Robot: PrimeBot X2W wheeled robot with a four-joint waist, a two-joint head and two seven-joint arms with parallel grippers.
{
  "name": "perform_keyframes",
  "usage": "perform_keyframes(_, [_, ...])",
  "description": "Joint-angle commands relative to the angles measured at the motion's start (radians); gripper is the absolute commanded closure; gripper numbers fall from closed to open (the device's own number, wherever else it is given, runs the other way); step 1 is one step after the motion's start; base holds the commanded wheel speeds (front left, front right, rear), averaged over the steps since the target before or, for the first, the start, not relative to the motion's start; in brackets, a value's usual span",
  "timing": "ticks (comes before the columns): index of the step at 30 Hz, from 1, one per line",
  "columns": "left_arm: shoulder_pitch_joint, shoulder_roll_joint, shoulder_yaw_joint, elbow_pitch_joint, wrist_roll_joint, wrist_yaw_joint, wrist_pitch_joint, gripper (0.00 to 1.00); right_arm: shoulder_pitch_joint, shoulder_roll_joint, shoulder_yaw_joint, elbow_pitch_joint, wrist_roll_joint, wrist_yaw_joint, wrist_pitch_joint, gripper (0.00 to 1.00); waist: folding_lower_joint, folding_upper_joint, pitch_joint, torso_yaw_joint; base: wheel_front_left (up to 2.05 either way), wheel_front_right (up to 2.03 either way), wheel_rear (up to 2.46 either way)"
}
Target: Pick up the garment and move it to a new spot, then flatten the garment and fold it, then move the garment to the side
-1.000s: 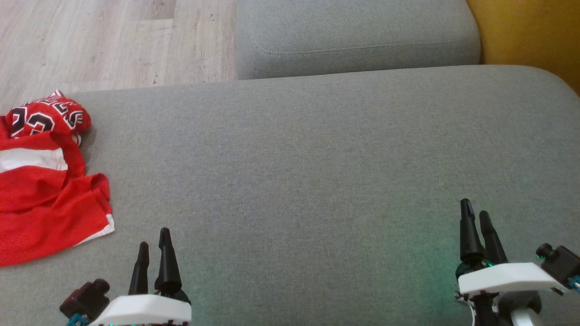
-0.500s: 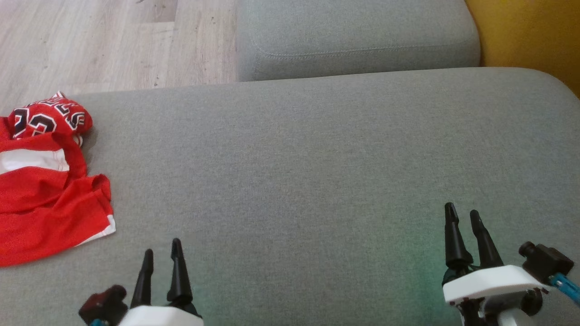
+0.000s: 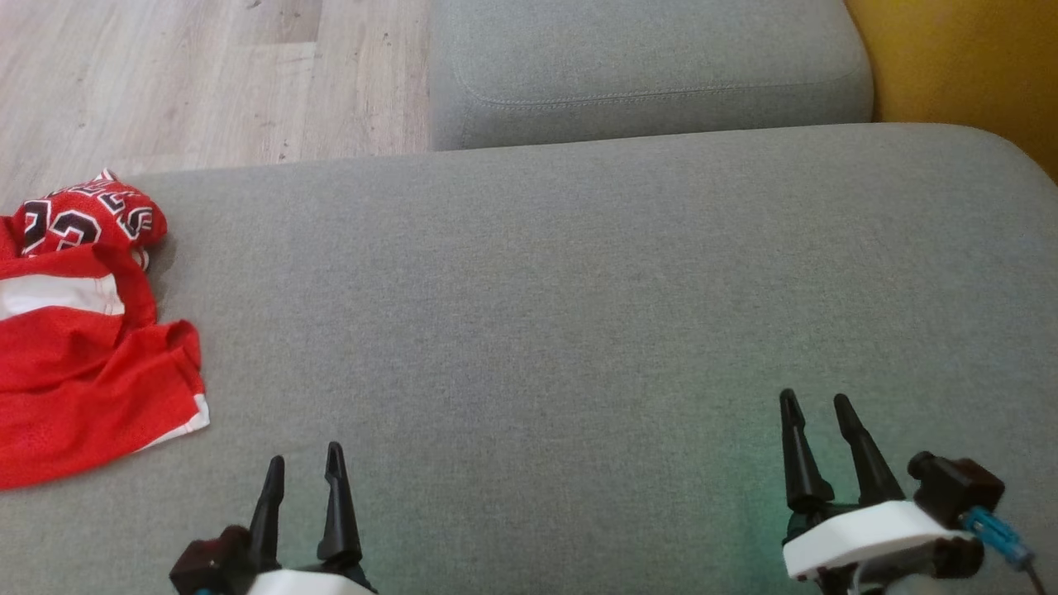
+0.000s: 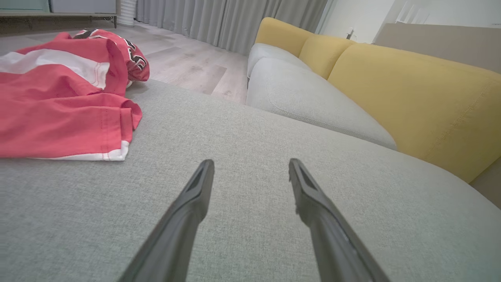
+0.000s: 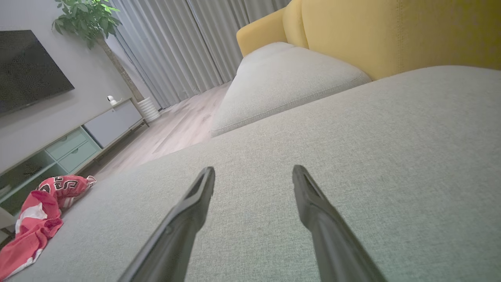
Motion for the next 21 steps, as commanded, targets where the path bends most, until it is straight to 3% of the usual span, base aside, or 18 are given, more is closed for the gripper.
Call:
perform_keyframes(1, [-0.026, 0.003, 0.014, -0.026, 0.030, 0.009, -0.017, 0.00, -0.030, -0.009, 0.028, -0.027, -0.032, 0.003, -0.018, 0.00, 0.0000, 0.0000, 0.000, 0.000, 0.00, 0.00, 0.00])
perform_keyframes(21, [-0.013, 0.004, 0.007, 0.027, 0.224, 0.033, -0.077, 0.00, -0.036, -0.011, 0.076, 0.023, -0.272, 0.004, -0.077, 0.00, 0.0000, 0.0000, 0.000, -0.002, 0.00, 0.00, 0.00])
